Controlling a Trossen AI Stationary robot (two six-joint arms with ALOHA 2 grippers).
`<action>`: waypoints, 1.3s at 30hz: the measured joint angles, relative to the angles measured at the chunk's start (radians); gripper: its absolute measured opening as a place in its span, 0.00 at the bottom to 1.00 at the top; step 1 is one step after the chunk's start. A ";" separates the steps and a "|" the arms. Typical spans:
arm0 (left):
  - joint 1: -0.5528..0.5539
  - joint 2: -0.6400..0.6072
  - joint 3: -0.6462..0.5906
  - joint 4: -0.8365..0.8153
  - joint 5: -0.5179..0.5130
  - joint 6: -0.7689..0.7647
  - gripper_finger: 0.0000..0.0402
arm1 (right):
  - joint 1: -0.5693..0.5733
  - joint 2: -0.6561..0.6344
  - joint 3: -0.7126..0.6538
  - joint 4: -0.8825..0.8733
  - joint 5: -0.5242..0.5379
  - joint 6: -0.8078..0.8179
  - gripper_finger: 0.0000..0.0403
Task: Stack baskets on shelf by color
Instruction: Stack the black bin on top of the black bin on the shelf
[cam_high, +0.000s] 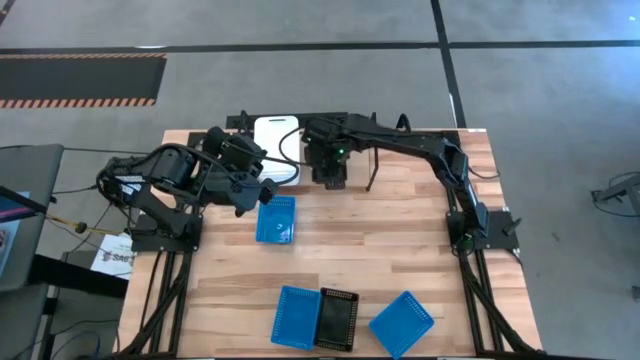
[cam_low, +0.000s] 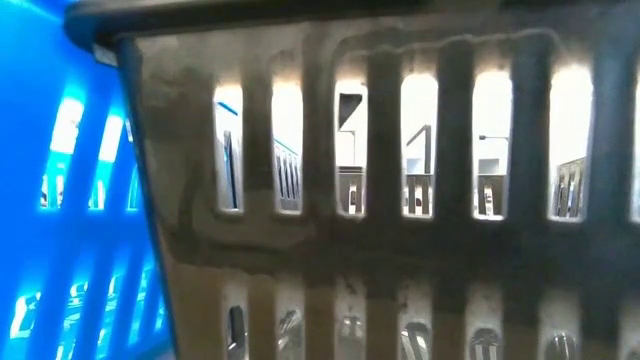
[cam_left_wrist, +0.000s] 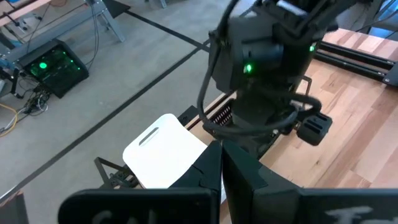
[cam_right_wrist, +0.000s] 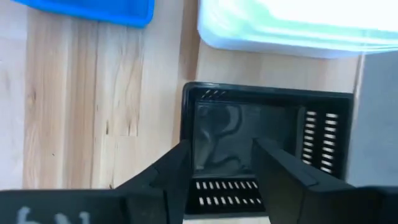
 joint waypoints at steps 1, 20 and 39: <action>0.000 0.000 0.000 0.000 0.000 0.000 0.00 | 0.000 0.000 0.016 -0.010 0.000 0.002 0.47; 0.000 0.000 0.000 0.000 0.022 -0.007 0.00 | -0.102 -0.052 0.221 -0.322 0.053 0.124 0.18; 0.000 0.086 -0.050 0.017 0.154 -0.050 0.00 | -0.247 -0.559 0.221 -0.331 0.054 0.322 0.16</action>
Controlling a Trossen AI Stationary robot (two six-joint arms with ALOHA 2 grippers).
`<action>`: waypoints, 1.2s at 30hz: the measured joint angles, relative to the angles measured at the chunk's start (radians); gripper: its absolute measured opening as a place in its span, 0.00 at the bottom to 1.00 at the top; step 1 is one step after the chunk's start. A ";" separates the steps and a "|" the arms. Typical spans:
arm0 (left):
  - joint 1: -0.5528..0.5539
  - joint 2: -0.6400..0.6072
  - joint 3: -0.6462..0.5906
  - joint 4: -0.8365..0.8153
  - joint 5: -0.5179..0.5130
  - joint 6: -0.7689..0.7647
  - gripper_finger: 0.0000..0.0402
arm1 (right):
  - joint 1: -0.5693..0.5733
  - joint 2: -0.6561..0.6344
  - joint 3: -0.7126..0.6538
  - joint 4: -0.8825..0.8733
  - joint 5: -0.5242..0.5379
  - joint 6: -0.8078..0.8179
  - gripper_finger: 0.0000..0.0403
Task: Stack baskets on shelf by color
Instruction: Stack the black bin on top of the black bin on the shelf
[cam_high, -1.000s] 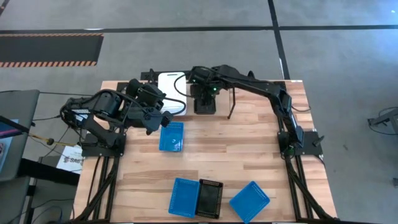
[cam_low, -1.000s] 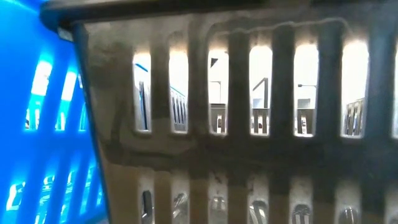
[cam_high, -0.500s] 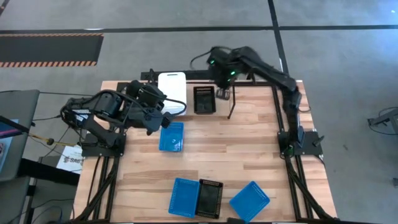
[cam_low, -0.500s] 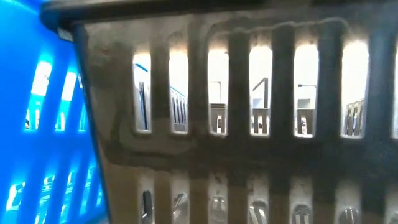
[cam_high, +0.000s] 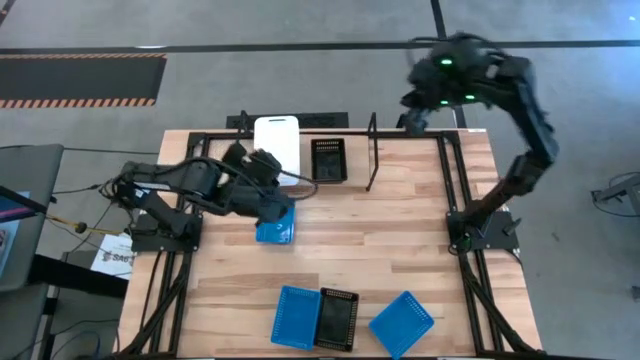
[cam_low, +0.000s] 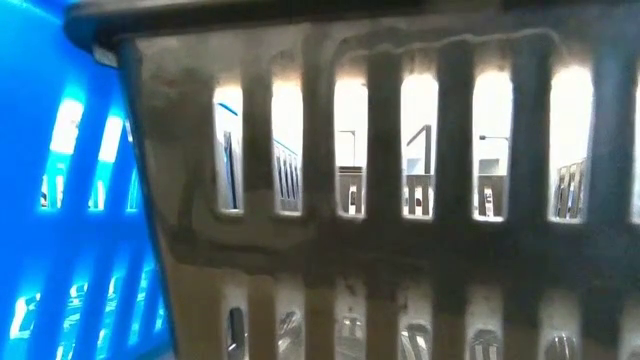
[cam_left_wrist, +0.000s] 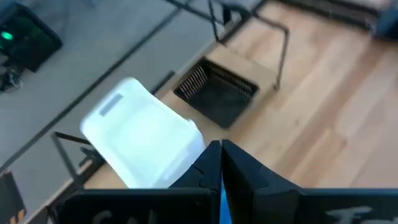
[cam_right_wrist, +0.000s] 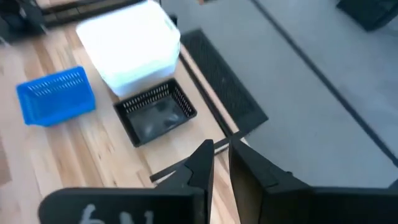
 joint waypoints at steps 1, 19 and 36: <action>0.000 0.013 -0.006 0.002 0.018 0.004 0.00 | 0.002 -0.023 0.000 0.000 -0.001 0.002 0.16; 0.042 0.303 -0.046 0.369 0.428 0.448 0.00 | 0.083 -0.142 0.000 -0.008 -0.004 0.107 0.16; 0.009 0.385 -0.043 0.609 0.777 0.414 0.00 | 0.113 -0.038 -0.002 -0.024 -0.018 -0.061 0.16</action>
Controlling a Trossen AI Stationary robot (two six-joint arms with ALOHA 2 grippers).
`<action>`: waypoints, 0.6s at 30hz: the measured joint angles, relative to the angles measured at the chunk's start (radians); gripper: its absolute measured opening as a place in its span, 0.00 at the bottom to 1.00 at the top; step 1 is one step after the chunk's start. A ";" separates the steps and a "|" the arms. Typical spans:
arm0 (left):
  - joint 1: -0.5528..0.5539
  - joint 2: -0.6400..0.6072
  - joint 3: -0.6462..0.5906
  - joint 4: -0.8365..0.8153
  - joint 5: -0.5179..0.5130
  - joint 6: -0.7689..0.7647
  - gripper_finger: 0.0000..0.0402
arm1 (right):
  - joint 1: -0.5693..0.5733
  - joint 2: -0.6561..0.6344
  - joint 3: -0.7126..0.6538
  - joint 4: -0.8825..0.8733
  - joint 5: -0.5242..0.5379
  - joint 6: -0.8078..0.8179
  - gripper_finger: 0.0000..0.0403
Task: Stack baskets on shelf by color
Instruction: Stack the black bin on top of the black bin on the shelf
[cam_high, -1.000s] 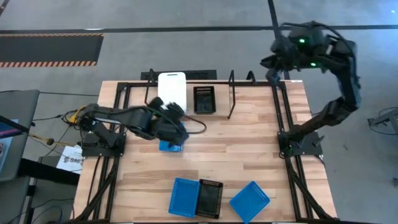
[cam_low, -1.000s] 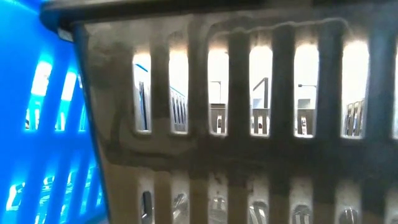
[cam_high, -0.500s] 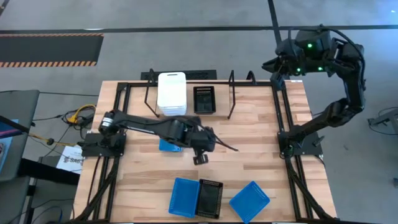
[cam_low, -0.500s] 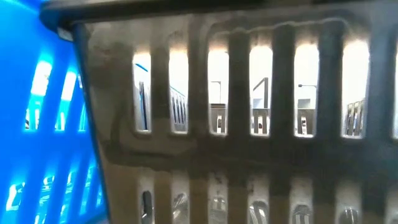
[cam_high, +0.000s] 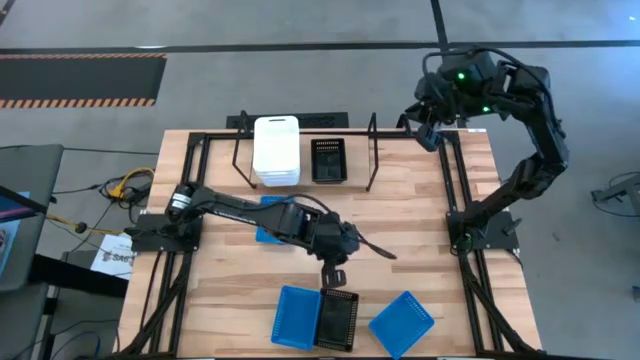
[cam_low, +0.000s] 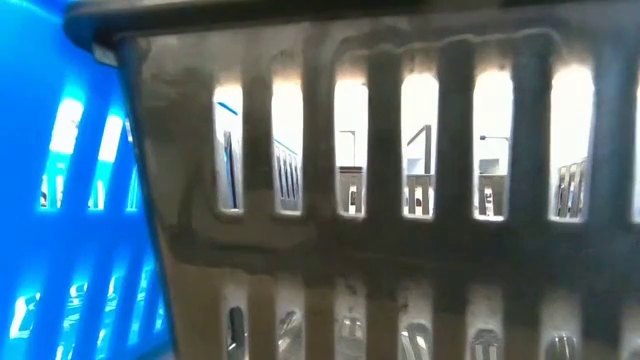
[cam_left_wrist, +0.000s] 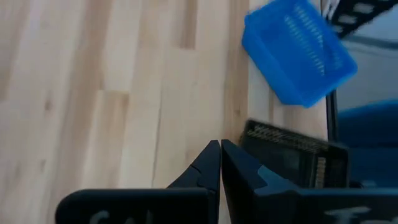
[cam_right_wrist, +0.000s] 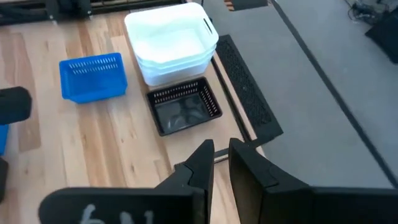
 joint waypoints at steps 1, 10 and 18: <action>-0.004 0.003 -0.002 -0.011 0.003 -0.003 0.00 | -0.002 0.004 0.001 0.006 0.000 -0.014 0.16; -0.035 0.056 -0.003 -0.051 0.004 -0.013 0.00 | -0.053 0.007 0.001 0.046 -0.049 -0.027 0.16; -0.037 0.125 -0.002 -0.057 0.048 -0.192 0.00 | -0.053 0.005 0.001 0.042 -0.069 -0.027 0.16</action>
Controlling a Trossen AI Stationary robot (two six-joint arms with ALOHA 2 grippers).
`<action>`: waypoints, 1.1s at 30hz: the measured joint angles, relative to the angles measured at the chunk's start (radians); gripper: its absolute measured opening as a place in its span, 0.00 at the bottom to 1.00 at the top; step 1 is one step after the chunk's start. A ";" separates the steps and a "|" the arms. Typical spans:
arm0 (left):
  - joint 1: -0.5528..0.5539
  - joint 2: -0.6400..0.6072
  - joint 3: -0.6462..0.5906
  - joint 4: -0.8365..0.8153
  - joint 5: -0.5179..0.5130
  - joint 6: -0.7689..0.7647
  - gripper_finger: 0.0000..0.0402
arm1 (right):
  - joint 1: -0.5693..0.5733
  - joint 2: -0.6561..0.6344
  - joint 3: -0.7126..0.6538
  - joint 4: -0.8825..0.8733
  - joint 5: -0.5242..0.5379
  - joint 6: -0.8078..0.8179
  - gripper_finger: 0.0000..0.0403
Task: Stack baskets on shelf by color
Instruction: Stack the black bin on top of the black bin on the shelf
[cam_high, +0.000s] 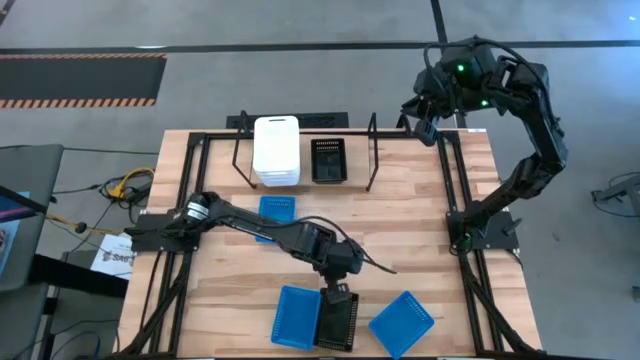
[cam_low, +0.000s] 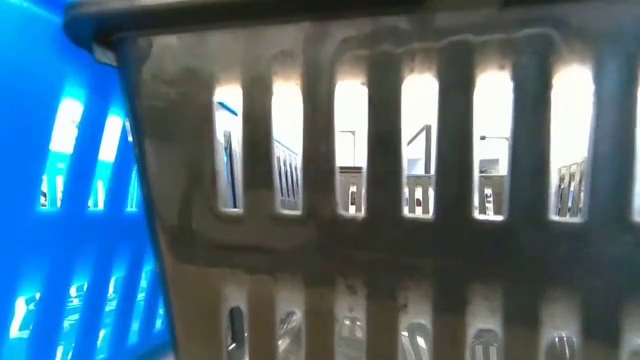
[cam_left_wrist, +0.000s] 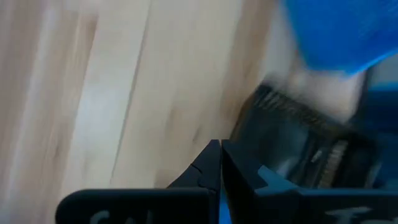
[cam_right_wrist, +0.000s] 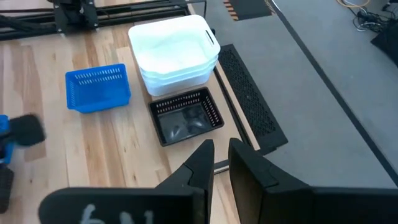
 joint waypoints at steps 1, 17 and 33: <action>0.000 0.006 -0.002 -0.029 0.014 -0.016 0.00 | 0.002 0.000 0.000 0.000 -0.004 0.000 0.16; -0.036 0.067 0.004 0.009 0.135 0.174 0.17 | 0.010 0.000 0.000 0.008 -0.018 -0.019 0.16; -0.063 0.103 0.004 -0.028 0.010 0.231 0.40 | 0.010 0.000 0.000 0.009 -0.023 -0.019 0.16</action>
